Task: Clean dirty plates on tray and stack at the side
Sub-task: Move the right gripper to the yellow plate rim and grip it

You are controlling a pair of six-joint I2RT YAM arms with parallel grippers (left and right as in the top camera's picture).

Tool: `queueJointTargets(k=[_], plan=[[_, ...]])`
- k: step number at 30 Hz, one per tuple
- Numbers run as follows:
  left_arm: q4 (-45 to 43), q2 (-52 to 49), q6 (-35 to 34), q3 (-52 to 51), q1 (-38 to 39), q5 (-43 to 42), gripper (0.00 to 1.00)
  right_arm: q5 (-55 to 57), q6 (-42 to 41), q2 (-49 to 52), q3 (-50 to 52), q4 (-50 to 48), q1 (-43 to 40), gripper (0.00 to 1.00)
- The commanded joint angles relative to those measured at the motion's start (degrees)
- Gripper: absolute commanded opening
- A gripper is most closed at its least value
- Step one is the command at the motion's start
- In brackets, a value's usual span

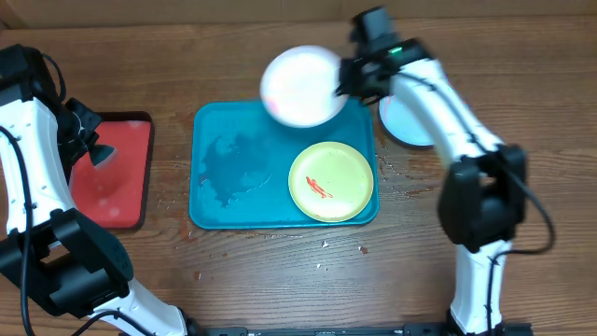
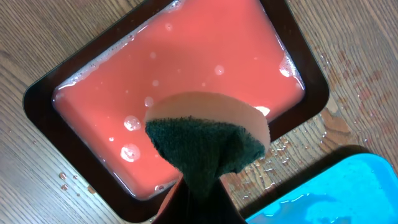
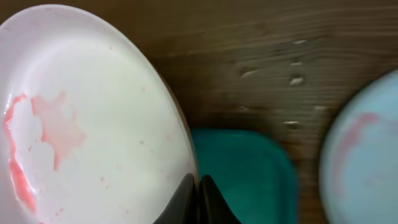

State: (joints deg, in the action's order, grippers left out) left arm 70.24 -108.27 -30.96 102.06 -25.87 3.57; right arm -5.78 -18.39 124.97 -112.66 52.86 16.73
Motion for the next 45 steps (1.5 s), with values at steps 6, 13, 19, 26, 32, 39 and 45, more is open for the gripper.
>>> queueJointTargets(k=[6, 13, 19, 26, 32, 39, 45], plan=[[-0.3, 0.5, 1.4, 0.4, 0.5, -0.5, 0.04, 2.1, -1.3, -4.5, -1.2, 11.3, -14.6, 0.04], [-0.9, 0.5, 1.4, 0.4, 0.5, -0.5, 0.04, 3.8, 1.0, -4.4, 3.2, 13.0, -22.6, 0.04], [-0.9, 0.5, 1.4, 0.4, 0.5, -0.5, 0.04, 2.8, 1.3, -4.4, 7.4, 7.5, -24.6, 0.20], [-0.9, 0.5, 1.4, 0.4, 0.5, -0.5, 0.04, -9.8, 10.9, -4.4, 7.4, 7.3, -22.7, 0.45], [-0.9, 0.5, 1.4, 0.4, 0.5, -0.5, 0.04, -22.1, 28.1, -4.4, 7.6, 11.8, -17.4, 0.44], [-0.9, 0.5, 1.6, 0.4, 0.5, -0.5, 0.04, -12.8, 34.0, -4.4, 13.3, 12.6, -6.5, 0.50], [-0.9, 0.5, 1.9, 0.4, 0.5, -0.5, 0.04, -3.9, 35.6, -4.4, 19.3, 4.9, 0.0, 0.89]])
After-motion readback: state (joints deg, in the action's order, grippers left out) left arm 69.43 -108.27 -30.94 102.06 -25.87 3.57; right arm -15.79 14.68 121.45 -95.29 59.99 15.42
